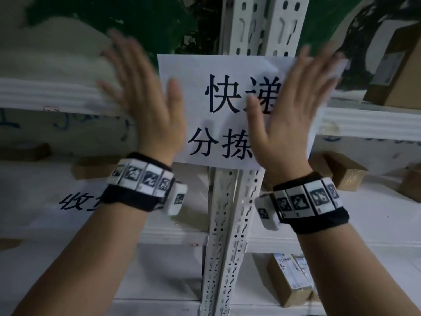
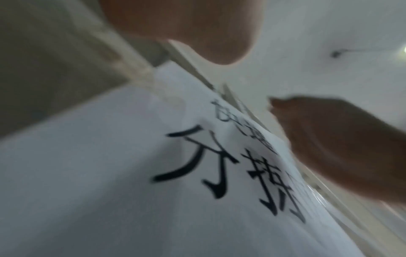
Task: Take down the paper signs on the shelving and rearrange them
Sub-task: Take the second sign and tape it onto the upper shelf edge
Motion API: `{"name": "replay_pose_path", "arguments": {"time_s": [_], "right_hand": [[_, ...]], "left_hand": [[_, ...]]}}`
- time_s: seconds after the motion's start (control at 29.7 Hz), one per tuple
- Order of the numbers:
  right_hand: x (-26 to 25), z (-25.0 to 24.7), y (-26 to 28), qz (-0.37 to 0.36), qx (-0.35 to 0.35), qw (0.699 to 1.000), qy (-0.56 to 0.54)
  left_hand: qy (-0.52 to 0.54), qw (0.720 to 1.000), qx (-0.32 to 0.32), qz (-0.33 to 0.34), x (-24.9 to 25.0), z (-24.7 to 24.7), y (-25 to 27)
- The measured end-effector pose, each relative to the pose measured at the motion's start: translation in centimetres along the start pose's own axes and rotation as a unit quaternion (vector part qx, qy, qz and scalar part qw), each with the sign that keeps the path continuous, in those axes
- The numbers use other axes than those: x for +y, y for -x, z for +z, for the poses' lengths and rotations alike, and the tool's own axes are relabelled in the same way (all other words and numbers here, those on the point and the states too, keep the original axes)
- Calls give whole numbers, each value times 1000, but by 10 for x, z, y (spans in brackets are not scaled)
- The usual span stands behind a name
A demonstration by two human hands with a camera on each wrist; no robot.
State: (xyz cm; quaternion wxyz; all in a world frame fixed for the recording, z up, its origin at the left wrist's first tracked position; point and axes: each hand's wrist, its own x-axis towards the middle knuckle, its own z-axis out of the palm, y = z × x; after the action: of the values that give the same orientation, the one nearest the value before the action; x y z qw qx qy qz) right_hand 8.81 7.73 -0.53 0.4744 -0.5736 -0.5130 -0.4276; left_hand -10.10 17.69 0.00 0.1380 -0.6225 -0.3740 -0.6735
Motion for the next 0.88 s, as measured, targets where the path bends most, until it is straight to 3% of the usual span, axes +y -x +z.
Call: {"name": "replay_pose_path", "arguments": {"time_s": [0.1, 0.24, 0.3, 0.4, 0.57, 0.71, 0.88], "right_hand": [[-22, 18, -6, -74, -33, 997, 13], [-7, 26, -3, -51, -58, 991, 108], [16, 14, 0, 5, -62, 994, 92], [48, 1, 6, 25, -107, 989, 102], [37, 4, 23, 85, -112, 987, 78], [39, -9, 52, 90, -180, 971, 129], [34, -42, 40, 81, -306, 937, 146]], "left_hand": [[-52, 991, -56, 109, 46, 15, -8], [-157, 977, -129, 61, 35, 22, -2], [-158, 978, -131, 45, 13, 13, -2], [-155, 976, -143, 51, -19, 5, 0], [-124, 977, -162, 61, -35, -5, 8], [-147, 961, -217, 83, -39, -16, 6], [-179, 935, -298, 65, -21, -40, -6]]}}
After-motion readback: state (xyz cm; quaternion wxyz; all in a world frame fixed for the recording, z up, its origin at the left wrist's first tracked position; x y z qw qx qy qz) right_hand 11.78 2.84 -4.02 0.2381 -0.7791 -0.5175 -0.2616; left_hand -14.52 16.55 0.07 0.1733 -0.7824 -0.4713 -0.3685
